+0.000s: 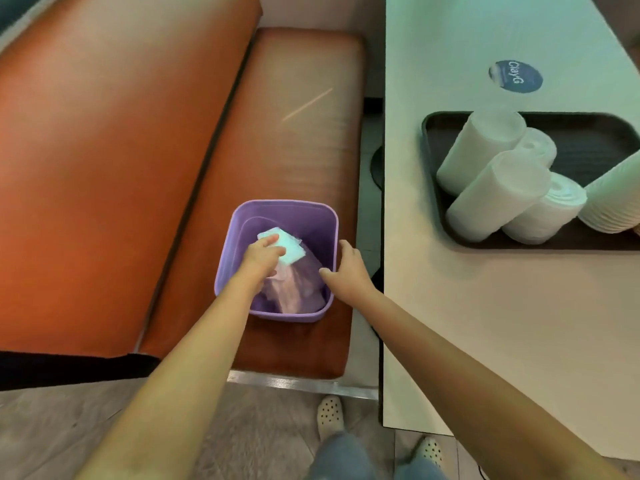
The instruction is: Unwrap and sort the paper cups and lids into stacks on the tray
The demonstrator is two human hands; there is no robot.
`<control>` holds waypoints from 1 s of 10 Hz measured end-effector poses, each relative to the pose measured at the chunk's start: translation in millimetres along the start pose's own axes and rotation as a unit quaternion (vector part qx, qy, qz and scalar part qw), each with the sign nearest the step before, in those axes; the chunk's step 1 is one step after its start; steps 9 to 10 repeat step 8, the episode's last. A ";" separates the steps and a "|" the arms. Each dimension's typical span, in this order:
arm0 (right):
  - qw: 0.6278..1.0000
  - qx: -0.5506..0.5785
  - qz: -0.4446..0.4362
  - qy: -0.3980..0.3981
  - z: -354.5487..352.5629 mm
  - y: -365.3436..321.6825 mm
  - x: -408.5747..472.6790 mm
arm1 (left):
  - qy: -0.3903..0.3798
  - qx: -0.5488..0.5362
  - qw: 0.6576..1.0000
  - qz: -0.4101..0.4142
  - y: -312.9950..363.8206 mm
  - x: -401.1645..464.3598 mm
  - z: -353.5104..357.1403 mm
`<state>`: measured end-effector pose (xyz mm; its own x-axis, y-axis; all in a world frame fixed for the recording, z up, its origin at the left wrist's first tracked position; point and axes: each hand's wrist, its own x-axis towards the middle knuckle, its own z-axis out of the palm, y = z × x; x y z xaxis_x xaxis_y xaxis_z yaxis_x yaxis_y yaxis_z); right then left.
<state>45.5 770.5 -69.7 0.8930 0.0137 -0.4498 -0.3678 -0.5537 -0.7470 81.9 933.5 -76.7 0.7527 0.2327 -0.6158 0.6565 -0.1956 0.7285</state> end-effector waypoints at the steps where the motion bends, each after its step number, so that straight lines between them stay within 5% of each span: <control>1: 0.998 0.007 0.049 -0.034 14.3 13.5 12.7 | -0.013 0.004 0.999 -0.042 -14.4 42.2 -0.7; 3: 0.996 0.017 0.080 -0.046 25.3 22.7 24.1 | -0.076 0.187 0.973 -0.112 -37.6 71.7 15.6; 4: 0.996 0.014 0.079 -0.046 26.4 22.8 26.8 | -0.097 0.305 0.936 -0.145 -34.9 68.0 18.6; 5: 0.995 0.013 0.091 -0.046 25.2 22.7 29.0 | -0.101 0.476 0.865 -0.122 -22.0 56.3 24.6; 6: 0.995 0.012 0.089 -0.051 22.6 20.2 23.8 | -0.086 0.506 0.853 -0.092 -15.2 48.6 29.5; 8: 0.999 0.012 0.023 -0.030 -3.7 1.2 1.1 | 0.022 0.440 0.898 -0.011 12.5 11.5 35.0; 10: 0.999 0.012 0.023 -0.030 -3.7 1.2 1.1 | 0.022 0.440 0.898 -0.011 12.5 11.5 35.0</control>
